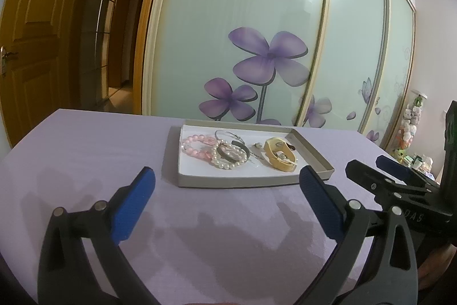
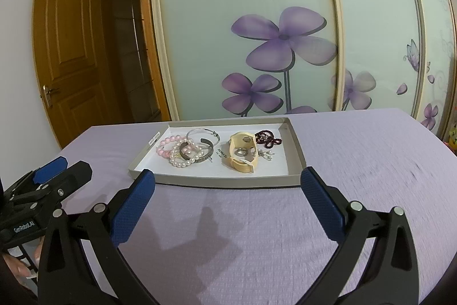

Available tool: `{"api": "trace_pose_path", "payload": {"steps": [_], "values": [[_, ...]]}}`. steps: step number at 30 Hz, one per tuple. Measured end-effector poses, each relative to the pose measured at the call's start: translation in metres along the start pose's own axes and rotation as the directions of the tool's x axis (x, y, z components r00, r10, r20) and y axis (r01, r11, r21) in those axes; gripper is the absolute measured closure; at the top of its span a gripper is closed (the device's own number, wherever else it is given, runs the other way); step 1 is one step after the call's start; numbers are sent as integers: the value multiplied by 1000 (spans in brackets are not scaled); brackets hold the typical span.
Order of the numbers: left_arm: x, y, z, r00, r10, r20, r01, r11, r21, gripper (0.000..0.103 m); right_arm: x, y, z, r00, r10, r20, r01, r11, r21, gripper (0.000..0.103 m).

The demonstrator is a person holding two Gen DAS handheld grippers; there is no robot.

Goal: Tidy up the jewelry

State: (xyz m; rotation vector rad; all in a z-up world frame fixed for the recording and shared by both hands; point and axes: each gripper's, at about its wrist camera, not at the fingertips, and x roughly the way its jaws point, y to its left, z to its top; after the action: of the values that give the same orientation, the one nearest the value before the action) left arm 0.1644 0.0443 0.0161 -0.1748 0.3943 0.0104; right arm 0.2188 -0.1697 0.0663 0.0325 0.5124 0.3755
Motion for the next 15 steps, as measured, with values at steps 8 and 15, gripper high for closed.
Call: {"api": "trace_pose_path", "payload": {"steps": [8, 15], "values": [[1, -1, 0, 1000, -4, -8, 4, 1000, -6, 2, -1, 2, -1, 1000, 1, -3, -1, 1000, -2, 1], [3, -1, -1, 1000, -11, -12, 11, 1000, -7, 2, -1, 2, -1, 1000, 1, -3, -1, 1000, -2, 1]]}}
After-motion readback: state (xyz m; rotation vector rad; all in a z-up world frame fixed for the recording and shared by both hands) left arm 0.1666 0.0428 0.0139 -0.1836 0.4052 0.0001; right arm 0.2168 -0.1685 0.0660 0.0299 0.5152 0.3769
